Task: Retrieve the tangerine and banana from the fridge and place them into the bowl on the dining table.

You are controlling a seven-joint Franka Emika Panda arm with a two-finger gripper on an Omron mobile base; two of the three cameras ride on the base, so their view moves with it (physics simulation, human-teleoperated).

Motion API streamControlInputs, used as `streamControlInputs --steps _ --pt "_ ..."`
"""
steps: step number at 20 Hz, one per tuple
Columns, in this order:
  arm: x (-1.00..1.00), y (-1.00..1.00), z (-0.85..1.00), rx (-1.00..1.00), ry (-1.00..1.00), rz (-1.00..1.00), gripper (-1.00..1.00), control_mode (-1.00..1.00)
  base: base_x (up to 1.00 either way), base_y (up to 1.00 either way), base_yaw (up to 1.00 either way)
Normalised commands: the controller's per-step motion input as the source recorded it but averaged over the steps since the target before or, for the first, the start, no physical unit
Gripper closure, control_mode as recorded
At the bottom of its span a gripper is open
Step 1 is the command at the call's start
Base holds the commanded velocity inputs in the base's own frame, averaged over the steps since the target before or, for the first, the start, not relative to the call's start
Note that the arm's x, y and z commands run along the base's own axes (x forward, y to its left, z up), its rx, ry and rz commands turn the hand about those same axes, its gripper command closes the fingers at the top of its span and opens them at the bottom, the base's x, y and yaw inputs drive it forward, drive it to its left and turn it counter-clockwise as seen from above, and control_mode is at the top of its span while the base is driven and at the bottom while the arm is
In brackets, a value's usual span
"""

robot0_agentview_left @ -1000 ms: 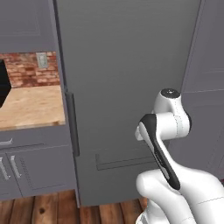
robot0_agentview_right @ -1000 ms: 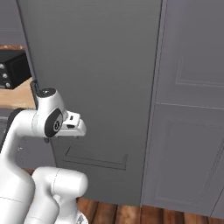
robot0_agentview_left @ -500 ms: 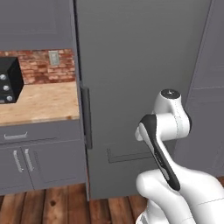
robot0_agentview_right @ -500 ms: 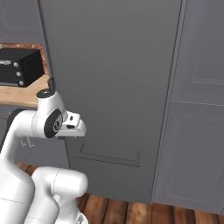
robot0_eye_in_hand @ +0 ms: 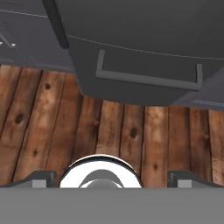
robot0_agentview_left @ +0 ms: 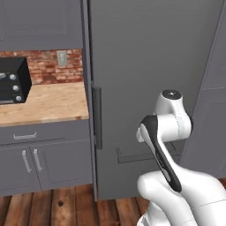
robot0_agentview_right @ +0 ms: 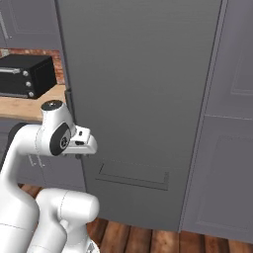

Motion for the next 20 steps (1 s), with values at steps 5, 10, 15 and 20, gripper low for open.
streamControlInputs --steps 5,10,15,20 --pt "0.0 0.41 0.0 0.04 -0.18 0.0 -1.0 -1.0 0.0 0.0 0.0" --pt "0.0 0.51 0.0 0.09 -0.23 0.0 -1.0 -1.0 0.0 0.0 0.0" --pt "0.0 0.43 0.1 0.14 -0.28 0.0 -1.0 -1.0 0.0 0.0 0.0" --pt "0.16 0.44 0.09 0.14 -0.25 0.0 -1.0 -1.0 0.0 0.0 0.0"
